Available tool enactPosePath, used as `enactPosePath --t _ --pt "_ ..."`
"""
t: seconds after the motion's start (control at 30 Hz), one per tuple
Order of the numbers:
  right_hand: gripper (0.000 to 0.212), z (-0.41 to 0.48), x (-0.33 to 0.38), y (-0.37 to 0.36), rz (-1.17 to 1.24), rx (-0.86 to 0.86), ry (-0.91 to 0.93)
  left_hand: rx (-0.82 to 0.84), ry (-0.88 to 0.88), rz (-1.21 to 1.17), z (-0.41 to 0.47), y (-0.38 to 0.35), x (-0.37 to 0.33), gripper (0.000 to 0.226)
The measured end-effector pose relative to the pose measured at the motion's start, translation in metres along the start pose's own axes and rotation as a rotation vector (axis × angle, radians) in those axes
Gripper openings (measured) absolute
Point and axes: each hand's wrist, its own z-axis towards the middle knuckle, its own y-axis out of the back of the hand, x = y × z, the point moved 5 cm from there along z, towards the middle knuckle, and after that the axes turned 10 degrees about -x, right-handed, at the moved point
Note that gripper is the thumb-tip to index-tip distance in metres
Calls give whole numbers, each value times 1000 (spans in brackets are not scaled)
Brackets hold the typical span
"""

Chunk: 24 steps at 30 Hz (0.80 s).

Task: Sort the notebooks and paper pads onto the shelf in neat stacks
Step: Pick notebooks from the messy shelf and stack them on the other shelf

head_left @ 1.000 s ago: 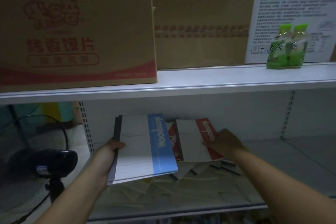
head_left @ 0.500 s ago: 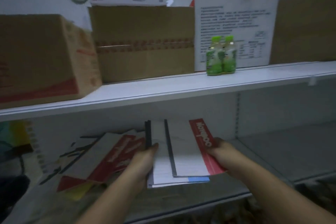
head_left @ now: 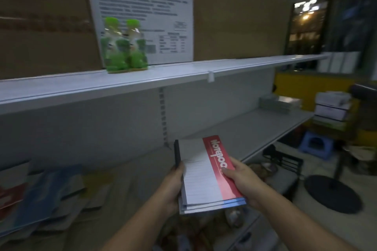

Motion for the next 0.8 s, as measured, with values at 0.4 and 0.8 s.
enactPosePath --t 0.4,0.8 --pt "33 134 -16 118 -42 -223 -117 -1 25 145 156 -147 24 19" --pt "35 216 -40 284 -27 -506 -149 75 142 111 240 -336 76 29"
